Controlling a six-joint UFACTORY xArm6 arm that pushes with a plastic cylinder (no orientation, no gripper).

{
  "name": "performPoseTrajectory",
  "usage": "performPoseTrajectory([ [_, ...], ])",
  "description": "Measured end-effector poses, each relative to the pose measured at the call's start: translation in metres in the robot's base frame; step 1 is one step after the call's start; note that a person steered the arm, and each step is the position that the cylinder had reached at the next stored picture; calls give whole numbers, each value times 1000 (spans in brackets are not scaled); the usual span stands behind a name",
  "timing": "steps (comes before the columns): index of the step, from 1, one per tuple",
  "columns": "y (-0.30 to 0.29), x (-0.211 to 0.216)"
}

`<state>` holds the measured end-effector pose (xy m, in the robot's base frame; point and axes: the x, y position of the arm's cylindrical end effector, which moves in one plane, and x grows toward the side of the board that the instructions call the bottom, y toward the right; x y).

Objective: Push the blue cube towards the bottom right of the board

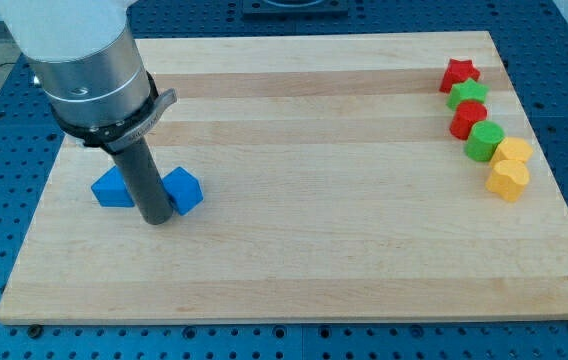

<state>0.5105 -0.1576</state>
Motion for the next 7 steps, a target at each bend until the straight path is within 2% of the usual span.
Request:
performPoseTrajectory([
  [1, 0, -1],
  [2, 9, -20],
  [4, 51, -34],
  [5, 1, -38],
  [6, -1, -67],
  [7, 42, -66],
])
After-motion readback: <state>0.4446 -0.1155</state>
